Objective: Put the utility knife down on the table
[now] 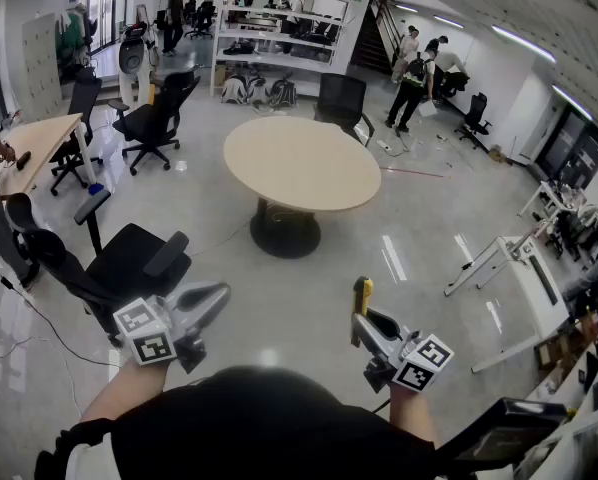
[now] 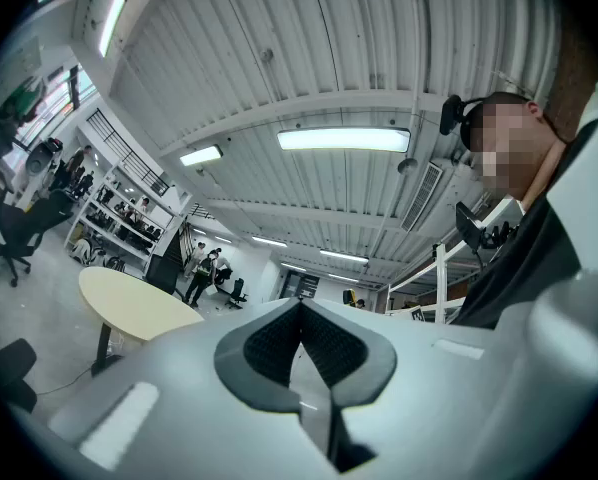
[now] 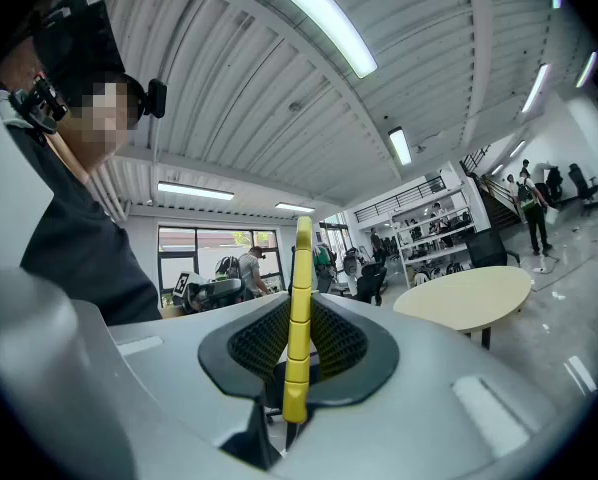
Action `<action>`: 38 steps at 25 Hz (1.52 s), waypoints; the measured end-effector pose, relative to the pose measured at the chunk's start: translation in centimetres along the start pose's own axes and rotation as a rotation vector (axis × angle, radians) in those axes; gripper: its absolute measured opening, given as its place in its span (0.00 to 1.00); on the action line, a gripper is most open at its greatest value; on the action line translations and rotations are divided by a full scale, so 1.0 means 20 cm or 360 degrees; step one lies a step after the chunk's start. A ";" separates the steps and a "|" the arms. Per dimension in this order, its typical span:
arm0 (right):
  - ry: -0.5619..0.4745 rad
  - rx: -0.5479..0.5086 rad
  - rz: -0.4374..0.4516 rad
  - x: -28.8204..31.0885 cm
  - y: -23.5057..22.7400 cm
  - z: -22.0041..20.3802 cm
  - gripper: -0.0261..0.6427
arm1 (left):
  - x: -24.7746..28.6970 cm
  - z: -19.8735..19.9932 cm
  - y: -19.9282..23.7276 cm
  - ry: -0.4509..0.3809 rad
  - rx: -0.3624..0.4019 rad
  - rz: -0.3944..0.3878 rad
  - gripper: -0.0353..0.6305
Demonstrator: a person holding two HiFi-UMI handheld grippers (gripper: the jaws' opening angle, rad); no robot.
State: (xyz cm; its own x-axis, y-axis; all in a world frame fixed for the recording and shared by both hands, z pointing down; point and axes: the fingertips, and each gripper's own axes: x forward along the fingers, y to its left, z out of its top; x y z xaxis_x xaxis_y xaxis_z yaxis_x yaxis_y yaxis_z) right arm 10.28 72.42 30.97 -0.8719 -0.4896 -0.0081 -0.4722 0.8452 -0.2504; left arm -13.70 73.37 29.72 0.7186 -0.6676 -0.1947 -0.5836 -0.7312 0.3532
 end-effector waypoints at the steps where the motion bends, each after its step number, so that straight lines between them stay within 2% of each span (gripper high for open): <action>1: 0.0000 -0.0001 0.0000 -0.01 -0.01 0.00 0.15 | 0.01 -0.01 0.00 0.0000 -0.0003 -0.0003 0.05; 16: -0.0034 -0.0007 0.0026 -0.09 -0.05 0.01 0.15 | 0.09 -0.06 -0.05 0.0009 -0.0007 -0.0018 0.05; 25: -0.0039 0.0003 -0.0012 -0.20 -0.11 -0.01 0.15 | 0.18 -0.10 -0.10 0.0039 -0.0012 -0.0044 0.05; 38: -0.0081 0.0026 -0.0105 -0.66 -0.27 0.00 0.15 | 0.53 -0.31 -0.39 0.0118 -0.0029 -0.0147 0.05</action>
State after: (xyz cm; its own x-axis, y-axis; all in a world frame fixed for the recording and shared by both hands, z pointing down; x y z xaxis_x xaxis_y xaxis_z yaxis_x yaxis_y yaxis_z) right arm 24.30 74.42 32.49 -0.8311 -0.5547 -0.0403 -0.5259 0.8074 -0.2676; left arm 0.80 72.91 30.61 0.7954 -0.5847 -0.1593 -0.5069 -0.7860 0.3539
